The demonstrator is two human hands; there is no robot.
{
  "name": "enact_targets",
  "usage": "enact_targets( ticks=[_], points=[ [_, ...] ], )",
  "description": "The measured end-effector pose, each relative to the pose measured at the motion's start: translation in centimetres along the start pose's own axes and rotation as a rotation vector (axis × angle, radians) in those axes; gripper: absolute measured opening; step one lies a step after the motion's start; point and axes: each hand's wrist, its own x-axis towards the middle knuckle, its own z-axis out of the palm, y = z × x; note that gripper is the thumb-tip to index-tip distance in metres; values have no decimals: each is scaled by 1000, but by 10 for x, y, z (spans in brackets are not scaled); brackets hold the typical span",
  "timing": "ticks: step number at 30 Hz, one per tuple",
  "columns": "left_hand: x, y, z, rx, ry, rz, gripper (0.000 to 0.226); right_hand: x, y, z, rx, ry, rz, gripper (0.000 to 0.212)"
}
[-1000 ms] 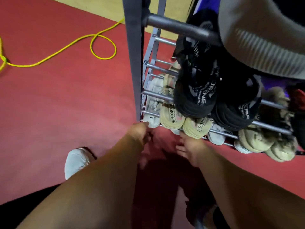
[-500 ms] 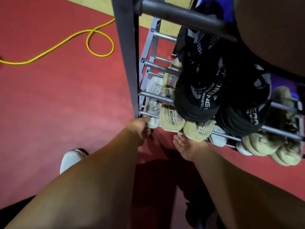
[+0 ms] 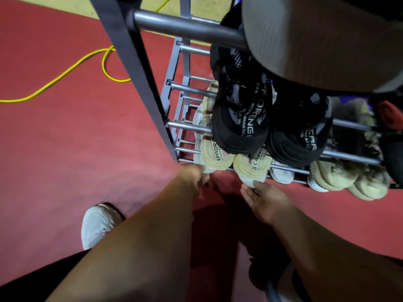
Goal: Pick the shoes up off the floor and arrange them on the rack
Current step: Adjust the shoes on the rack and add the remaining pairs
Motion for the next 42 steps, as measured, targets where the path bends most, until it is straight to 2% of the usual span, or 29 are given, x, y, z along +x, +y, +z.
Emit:
enact_targets(
  ticks=[4,8,11,14,17,19,21,23,25,27,30,32,35,37,42],
  points=[
    [-1,-4,4,52,-22,-3,30,-1,0,-9,59,-55,7,19],
    [-9,-4,15,49,-61,-36,10,-1,-2,-9,44,-57,5,26],
    [-12,-2,16,128,2,-41,27,-4,-7,-13,38,-70,14,28],
    [-23,1,13,168,15,-55,34,-14,-13,-14,-6,-51,13,25],
    [-49,4,9,234,2,-44,20,-36,-15,-17,-43,-34,-5,16],
    [-71,5,3,307,13,-13,8,-56,-13,-21,-63,-28,-14,14],
    [-89,3,-7,384,-5,26,26,-75,-10,-30,-89,-39,-19,14],
    [-110,-1,-16,485,-18,83,33,-96,-9,-41,-110,-47,-39,13],
    [-143,-2,-26,548,-24,124,24,-119,-7,-54,-150,-40,-60,12],
    [-172,-2,-36,608,-35,150,4,-144,-4,-68,-184,-50,-77,10],
    [-216,2,-45,658,-61,180,16,-177,-2,-92,-249,-68,-105,11],
    [-244,3,-49,682,-63,228,15,-199,-2,-109,-321,-125,-102,16],
    [-295,-2,-47,751,-81,335,12,-238,-8,-135,-414,-263,-99,8],
    [-324,-5,-47,782,-84,396,11,-266,-17,-149,-518,-286,-124,8],
    [-378,-10,-48,810,-62,497,13,-329,-45,-177,-700,-350,-222,25]
  ],
)
